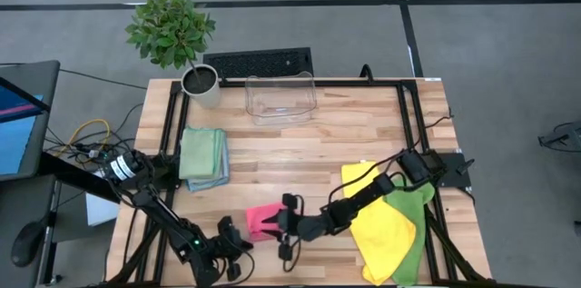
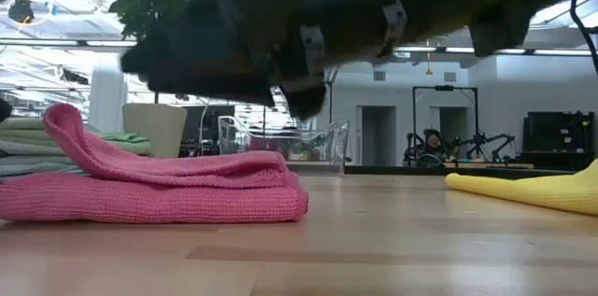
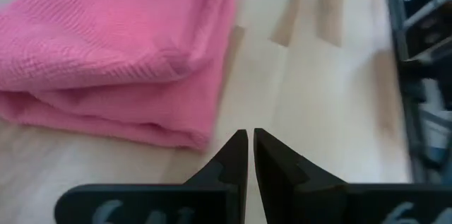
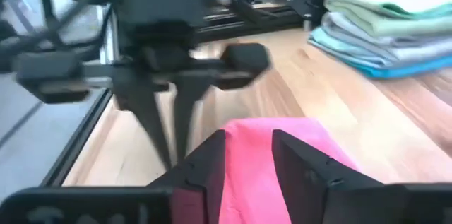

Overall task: Fold microfiber towels
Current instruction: Fold the pink microfiber cloth

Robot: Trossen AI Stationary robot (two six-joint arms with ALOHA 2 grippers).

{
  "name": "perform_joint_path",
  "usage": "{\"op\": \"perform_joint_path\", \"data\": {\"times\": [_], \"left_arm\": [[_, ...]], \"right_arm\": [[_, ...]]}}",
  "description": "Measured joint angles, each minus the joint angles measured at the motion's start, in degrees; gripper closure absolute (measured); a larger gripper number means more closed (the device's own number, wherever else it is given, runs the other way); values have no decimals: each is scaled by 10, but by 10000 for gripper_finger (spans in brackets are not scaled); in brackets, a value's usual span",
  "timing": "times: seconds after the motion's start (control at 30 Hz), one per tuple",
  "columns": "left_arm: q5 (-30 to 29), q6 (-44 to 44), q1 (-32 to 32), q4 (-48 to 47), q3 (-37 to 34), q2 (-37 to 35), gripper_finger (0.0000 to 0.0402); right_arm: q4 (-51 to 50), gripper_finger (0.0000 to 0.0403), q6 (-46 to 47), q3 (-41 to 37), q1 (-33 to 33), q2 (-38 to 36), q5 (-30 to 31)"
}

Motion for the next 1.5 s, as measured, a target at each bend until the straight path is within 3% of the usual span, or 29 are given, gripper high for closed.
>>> {"op": "perform_joint_path", "data": {"times": [0.23,0.37,0.5,0.73,1.07,1.37,1.5], "left_arm": [[-28,41,-15,-5,0,-87,384],[-124,112,-22,-23,0,-154,384],[-233,182,-13,-21,-3,-170,384],[-165,100,48,12,-50,-104,384],[-87,56,25,62,-20,21,384],[-66,-14,24,12,-19,31,384],[-65,-13,24,13,-19,31,384]], "right_arm": [[7,297,49,-25,-3,42,-3],[10,305,76,-23,-3,59,-2],[10,305,79,-24,-3,60,-2],[7,305,80,-24,-3,59,-3],[4,305,86,-24,-4,59,-2],[-26,305,94,-22,-3,58,-3],[-19,305,54,-26,5,43,2]]}}
